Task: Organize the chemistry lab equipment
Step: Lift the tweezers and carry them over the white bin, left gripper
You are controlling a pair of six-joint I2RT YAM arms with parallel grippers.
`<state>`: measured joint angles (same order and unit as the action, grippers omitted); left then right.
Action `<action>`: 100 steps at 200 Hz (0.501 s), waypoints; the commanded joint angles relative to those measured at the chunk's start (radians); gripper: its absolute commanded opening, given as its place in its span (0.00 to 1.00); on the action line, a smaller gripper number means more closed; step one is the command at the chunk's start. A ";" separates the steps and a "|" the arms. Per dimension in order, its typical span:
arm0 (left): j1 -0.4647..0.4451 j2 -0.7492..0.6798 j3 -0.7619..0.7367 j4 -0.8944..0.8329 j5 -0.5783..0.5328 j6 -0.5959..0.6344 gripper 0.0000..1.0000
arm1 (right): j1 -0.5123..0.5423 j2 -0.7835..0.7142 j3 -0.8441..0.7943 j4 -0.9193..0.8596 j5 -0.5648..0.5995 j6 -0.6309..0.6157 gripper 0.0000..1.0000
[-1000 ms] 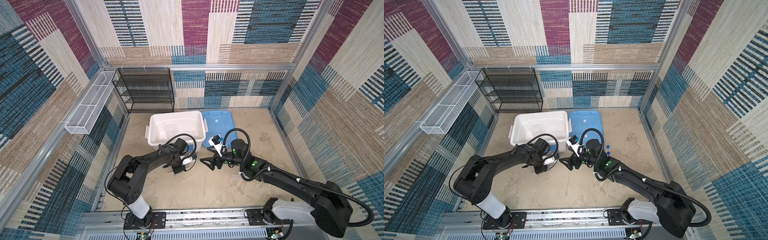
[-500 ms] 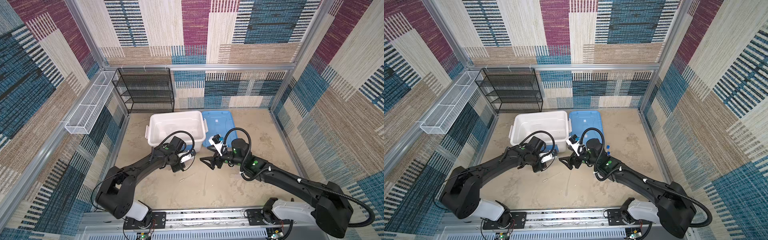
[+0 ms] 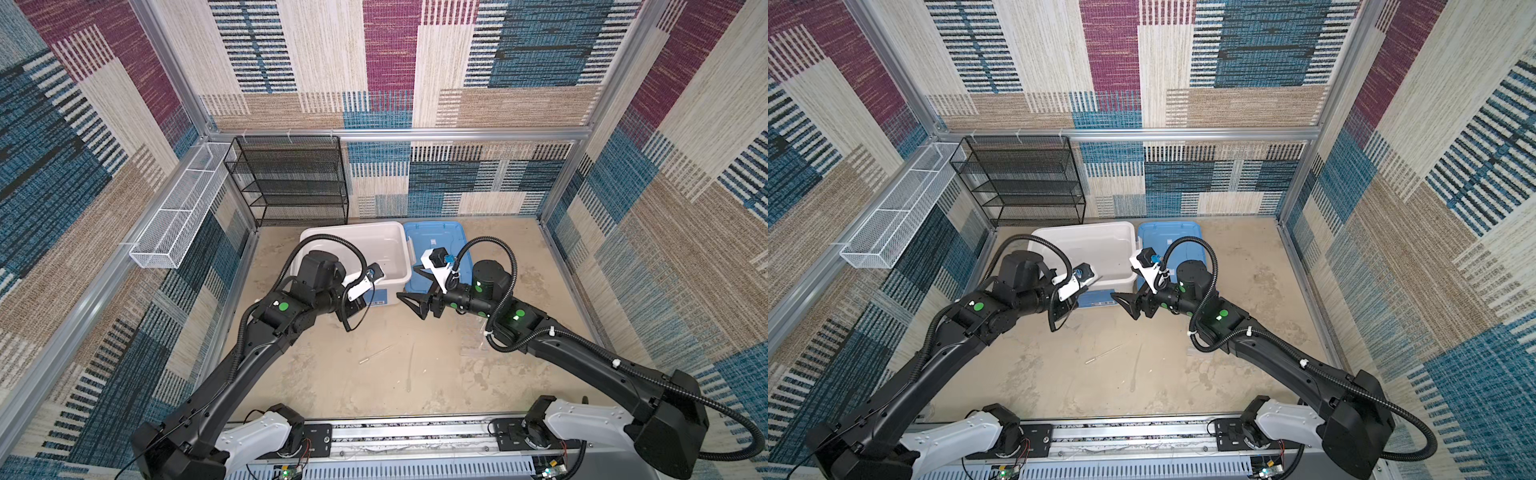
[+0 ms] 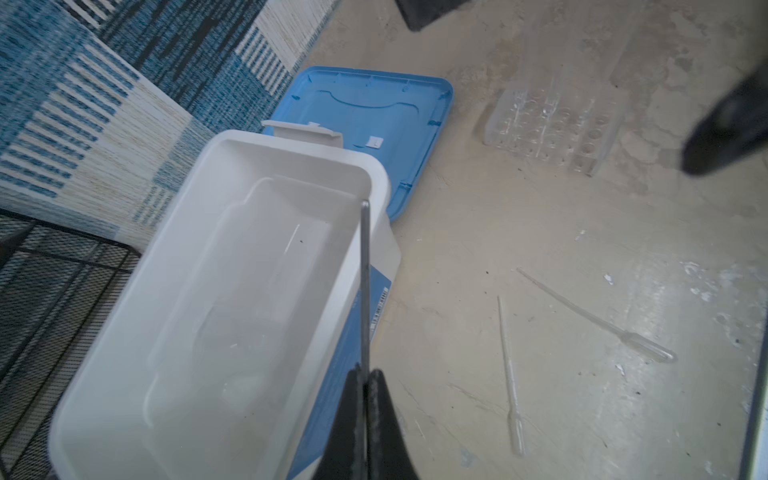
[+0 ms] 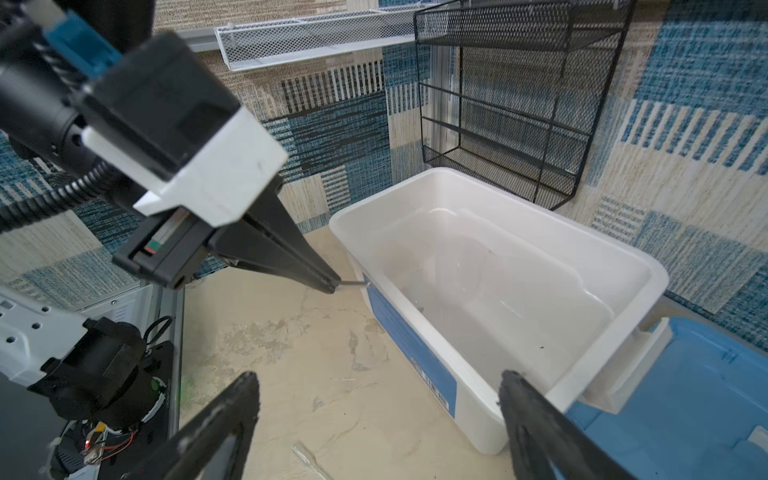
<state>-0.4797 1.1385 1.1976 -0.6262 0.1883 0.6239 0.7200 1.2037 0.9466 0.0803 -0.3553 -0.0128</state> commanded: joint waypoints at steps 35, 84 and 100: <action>0.076 0.110 0.156 -0.040 0.026 0.047 0.00 | -0.011 0.142 0.204 -0.087 0.033 -0.042 0.91; 0.230 0.244 0.303 -0.086 0.126 0.153 0.00 | -0.049 0.257 0.357 -0.170 0.011 -0.032 0.91; 0.285 0.296 0.363 -0.086 0.165 0.114 0.00 | -0.058 0.278 0.388 -0.180 -0.001 -0.033 0.91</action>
<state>-0.2508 1.3846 1.4940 -0.7017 0.2626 0.7326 0.6689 1.4597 1.2949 -0.0753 -0.3302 -0.0437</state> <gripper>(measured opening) 0.049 0.912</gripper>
